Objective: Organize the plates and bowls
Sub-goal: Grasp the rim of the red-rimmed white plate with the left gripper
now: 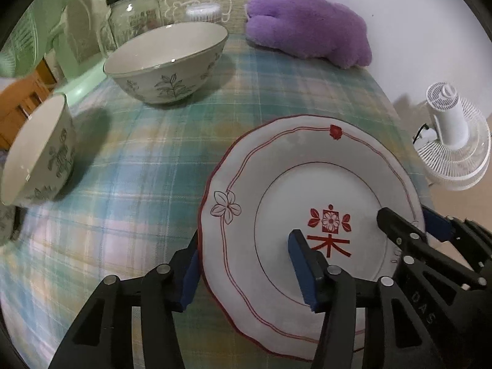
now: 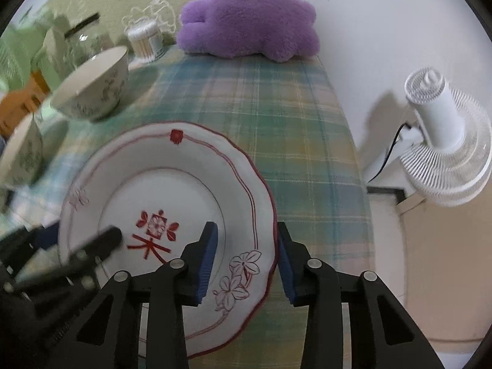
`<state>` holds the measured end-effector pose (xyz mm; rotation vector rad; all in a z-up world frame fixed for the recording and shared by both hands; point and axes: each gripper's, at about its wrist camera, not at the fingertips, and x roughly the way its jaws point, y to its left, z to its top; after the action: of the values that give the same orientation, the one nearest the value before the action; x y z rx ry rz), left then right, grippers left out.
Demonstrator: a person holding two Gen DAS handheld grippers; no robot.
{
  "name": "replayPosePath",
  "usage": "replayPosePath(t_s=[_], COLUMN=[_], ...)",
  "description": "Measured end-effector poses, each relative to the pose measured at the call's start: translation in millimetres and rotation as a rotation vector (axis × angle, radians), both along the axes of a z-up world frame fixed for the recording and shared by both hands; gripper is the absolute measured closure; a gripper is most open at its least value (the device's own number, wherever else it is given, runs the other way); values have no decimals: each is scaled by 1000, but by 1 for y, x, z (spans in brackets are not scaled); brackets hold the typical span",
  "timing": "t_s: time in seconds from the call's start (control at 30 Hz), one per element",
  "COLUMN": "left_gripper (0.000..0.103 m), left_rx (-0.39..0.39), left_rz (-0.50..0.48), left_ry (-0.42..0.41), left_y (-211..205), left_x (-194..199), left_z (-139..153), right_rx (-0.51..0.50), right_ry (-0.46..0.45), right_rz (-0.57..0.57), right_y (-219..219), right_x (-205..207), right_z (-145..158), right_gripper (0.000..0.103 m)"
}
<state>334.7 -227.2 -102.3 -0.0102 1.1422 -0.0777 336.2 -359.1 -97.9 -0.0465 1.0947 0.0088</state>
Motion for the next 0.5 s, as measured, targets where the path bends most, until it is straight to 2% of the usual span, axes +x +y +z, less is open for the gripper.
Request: replayPosePath(t_s=[0.23,0.5], left_gripper=[48,48], left_rx=[41,48], left_rz=[-13,-9], left_ry=[-37,-78], left_y=[-3,1], left_x=[-10,-25], left_z=[13,41], right_rx=[9,4], right_ry=[7,-47], right_rz=[-38,-49], right_y=[-3,3], right_x=[-3,-21], right_z=[5,34], right_gripper=[62,62])
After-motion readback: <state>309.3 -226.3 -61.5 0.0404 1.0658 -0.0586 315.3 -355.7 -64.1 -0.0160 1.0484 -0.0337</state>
